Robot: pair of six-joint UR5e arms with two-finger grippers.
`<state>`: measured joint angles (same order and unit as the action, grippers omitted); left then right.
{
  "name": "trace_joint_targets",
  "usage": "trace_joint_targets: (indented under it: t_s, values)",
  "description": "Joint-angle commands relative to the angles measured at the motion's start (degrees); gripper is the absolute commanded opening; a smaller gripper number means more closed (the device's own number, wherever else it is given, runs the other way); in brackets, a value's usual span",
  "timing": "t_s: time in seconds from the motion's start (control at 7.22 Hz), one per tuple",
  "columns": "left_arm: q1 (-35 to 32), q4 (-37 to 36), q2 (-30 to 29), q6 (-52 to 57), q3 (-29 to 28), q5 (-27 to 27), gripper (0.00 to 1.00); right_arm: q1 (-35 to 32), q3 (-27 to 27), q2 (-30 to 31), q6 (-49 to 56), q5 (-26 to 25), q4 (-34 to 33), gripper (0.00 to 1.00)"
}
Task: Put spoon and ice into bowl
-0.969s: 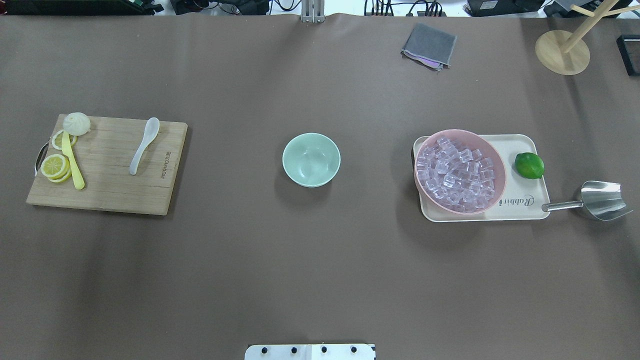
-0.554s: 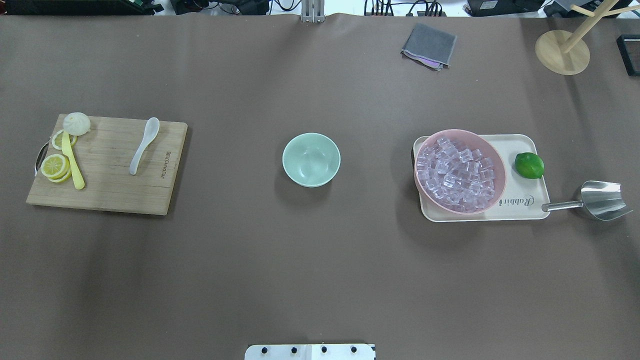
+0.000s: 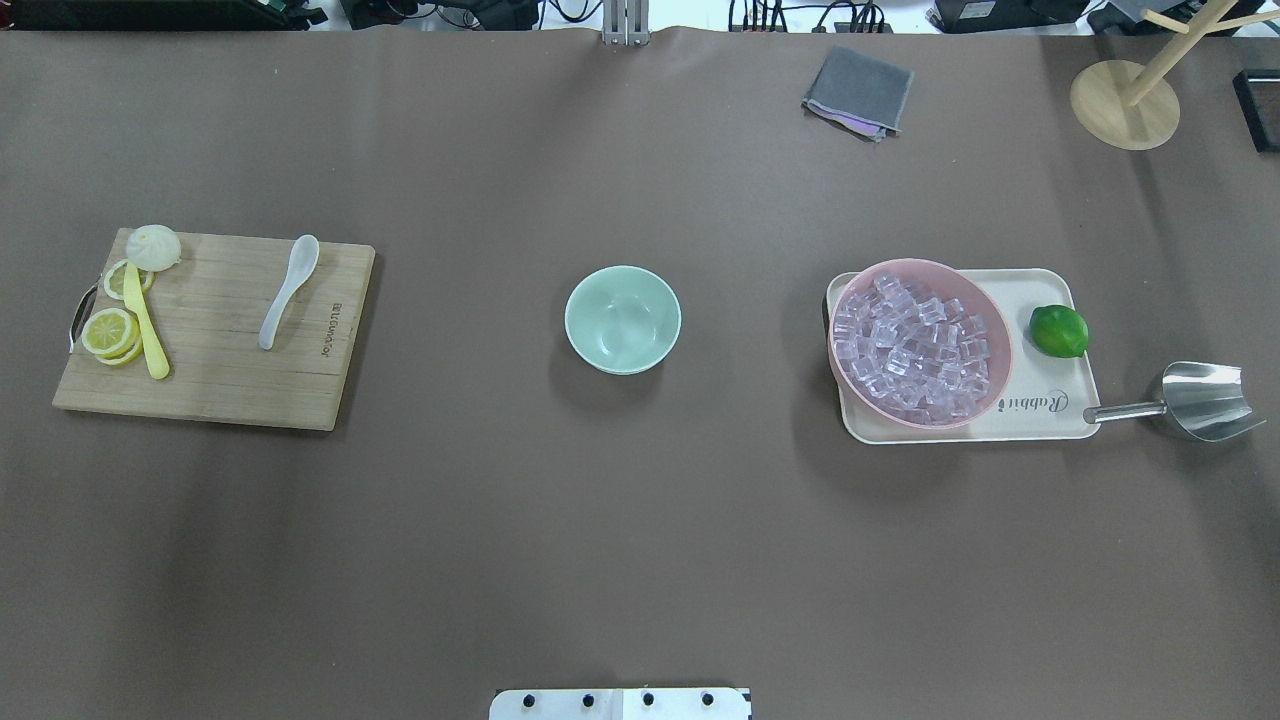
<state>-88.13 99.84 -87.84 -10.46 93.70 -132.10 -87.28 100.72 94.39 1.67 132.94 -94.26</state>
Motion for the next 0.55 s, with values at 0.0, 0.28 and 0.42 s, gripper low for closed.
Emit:
trace_joint_targets:
  t_s: [0.0,0.28,0.42]
  values:
    - [-0.03,0.09,-0.22,0.0,-0.01,0.0,0.98,0.0,-0.35,0.09,0.0,0.04,0.04,1.0]
    - [-0.03,0.09,-0.22,0.0,-0.01,-0.09,0.98,0.0,-0.35,0.09,0.0,0.04,0.04,1.0]
    - [0.06,0.09,-0.83,0.0,-0.01,-0.09,0.98,0.0,-0.35,0.0,0.0,0.04,0.04,1.0]
